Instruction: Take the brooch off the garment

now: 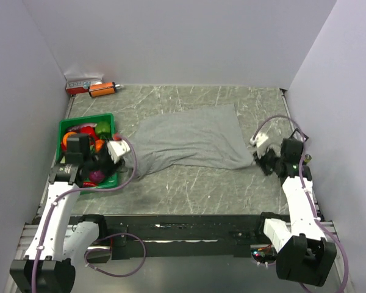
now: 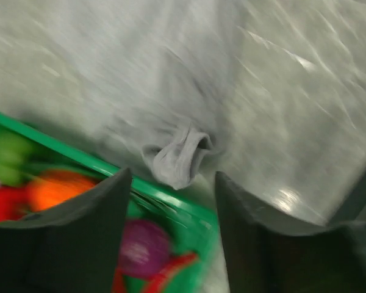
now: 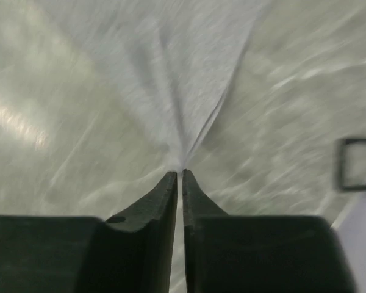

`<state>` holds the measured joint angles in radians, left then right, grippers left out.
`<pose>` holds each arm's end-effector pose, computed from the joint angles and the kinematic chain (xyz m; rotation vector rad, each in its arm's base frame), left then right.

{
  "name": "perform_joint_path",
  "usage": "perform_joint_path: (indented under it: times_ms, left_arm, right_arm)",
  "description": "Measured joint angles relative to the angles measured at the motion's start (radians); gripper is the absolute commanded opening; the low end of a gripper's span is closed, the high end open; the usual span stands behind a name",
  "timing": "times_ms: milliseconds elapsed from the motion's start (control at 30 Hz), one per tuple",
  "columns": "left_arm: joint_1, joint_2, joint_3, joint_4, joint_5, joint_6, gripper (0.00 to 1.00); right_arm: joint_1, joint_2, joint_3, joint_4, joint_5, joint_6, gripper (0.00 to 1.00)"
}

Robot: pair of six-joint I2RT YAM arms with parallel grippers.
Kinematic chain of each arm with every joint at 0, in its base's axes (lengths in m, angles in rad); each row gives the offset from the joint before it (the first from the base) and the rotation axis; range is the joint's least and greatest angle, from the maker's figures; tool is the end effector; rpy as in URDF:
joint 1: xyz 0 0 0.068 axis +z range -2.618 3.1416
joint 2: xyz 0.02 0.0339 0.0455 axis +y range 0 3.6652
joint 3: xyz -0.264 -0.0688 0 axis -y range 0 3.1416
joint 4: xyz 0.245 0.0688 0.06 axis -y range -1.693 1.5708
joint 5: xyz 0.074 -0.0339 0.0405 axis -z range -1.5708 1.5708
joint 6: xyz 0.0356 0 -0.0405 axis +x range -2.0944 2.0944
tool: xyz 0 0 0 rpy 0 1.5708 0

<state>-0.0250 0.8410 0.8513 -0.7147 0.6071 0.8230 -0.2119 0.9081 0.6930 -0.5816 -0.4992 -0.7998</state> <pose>0.1665 -0.0245 0.3059 1.1512 1.8044 -0.2308 0.1828 -0.0219 0.2527 -0.8710 2.0747 0.0570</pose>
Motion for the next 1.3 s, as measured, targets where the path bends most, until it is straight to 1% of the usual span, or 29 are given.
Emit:
perform_joint_path:
  times_ms: [33,133,200,267,400,500,567,600,633,700,800,867,967,1033,1100,1200,1300]
  left_arm:
    - [-0.001,-0.011,-0.032,-0.049,-0.001,0.002,0.71]
    - [-0.001,-0.043,-0.060,-0.118,-0.004,-0.016,0.74]
    - [-0.002,-0.049,-0.053,-0.089,-0.011,-0.060,0.73]
    - [-0.002,-0.019,-0.031,-0.042,-0.023,-0.113,0.72]
    - [-0.003,0.182,0.083,0.113,-0.080,-0.269,0.72]
    - [-0.003,0.357,0.166,0.236,-0.124,-0.365,0.68]
    - [-0.002,0.460,0.209,0.291,-0.146,-0.413,0.63]
    - [-0.003,0.506,0.227,0.309,-0.154,-0.428,0.62]
    - [-0.003,0.541,0.242,0.317,-0.161,-0.434,0.57]
    - [-0.003,0.628,0.285,0.323,-0.170,-0.446,0.55]
    - [-0.005,0.726,0.333,0.324,-0.174,-0.452,0.55]
    - [-0.013,0.739,0.335,0.316,-0.151,-0.452,0.55]
    - [-0.051,0.733,0.335,0.306,-0.090,-0.444,0.51]
    - [-0.100,0.735,0.336,0.298,-0.056,-0.442,0.50]
    - [-0.175,0.750,0.337,0.286,-0.029,-0.443,0.49]
    - [-0.264,0.808,0.342,0.284,-0.011,-0.444,0.49]
    - [-0.324,0.898,0.346,0.284,-0.025,-0.448,0.45]
  right_arm:
    - [0.000,-0.011,-0.029,-0.053,0.000,-0.034,0.49]
    - [0.000,-0.025,-0.031,-0.166,-0.012,-0.102,0.55]
    - [0.000,-0.006,0.017,-0.197,-0.026,-0.106,0.56]
    - [0.000,0.066,0.106,-0.195,-0.046,-0.084,0.57]
    - [0.000,0.277,0.324,-0.150,-0.073,0.012,0.58]
    - [0.001,0.441,0.461,-0.095,-0.075,0.067,0.61]
    - [0.006,0.517,0.513,-0.071,-0.074,0.074,0.61]
    - [0.010,0.542,0.528,-0.069,-0.074,0.069,0.61]
    - [0.014,0.560,0.539,-0.074,-0.074,0.060,0.61]
    - [0.034,0.595,0.555,-0.090,-0.070,0.021,0.60]
    - [0.072,0.619,0.551,-0.121,-0.064,-0.044,0.60]
    - [0.095,0.620,0.529,-0.131,-0.058,-0.085,0.61]
    - [0.129,0.621,0.483,-0.137,-0.032,-0.130,0.61]
    - [0.149,0.624,0.456,-0.141,-0.005,-0.140,0.60]
    - [0.167,0.647,0.452,-0.142,0.032,-0.140,0.60]
    - [0.182,0.703,0.456,-0.129,0.054,-0.129,0.60]
    - [0.188,0.780,0.508,-0.146,0.061,-0.102,0.59]
